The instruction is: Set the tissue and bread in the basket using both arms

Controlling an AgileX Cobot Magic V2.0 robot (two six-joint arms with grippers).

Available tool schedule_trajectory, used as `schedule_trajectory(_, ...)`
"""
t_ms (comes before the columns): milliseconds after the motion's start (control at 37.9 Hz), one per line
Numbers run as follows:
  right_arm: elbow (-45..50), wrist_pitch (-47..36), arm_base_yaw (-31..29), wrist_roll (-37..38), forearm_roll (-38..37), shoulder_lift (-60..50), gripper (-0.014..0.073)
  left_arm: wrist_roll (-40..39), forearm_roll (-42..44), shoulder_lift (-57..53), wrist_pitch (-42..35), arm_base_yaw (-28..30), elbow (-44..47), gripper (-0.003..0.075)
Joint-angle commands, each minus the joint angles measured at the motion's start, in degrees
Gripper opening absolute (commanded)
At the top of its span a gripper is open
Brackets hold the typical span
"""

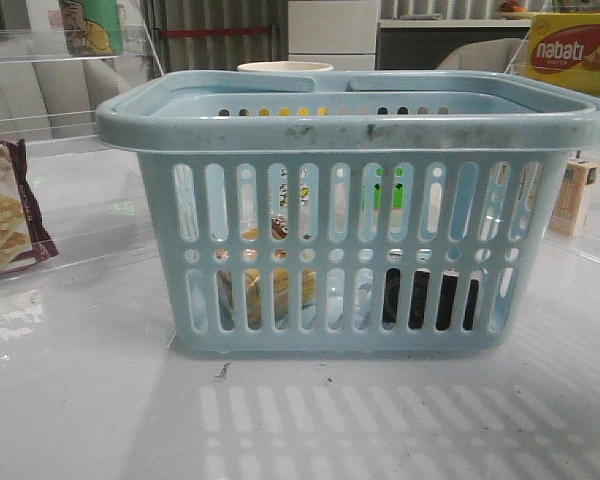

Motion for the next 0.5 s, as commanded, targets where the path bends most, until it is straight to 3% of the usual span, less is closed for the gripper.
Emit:
schedule_trajectory(0,0.42,-4.68,-3.92,-0.17,-1.86,-3.93,0.0055,-0.59,-0.19,-1.04,-5.10,0.02,-0.06,0.0091)
schedule_trajectory(211,12.46,-16.46,-14.48,-0.63,-1.91,-17.07,0.0055,-0.59,-0.19,-1.04,-5.10,0.02,-0.06,0.0091)
schedule_trajectory(475,32.33,-35.16,-22.23,-0.63,-1.40,-36.00,0.0055,-0.59,-0.19,-1.04,-5.10,0.02,-0.06,0.0091)
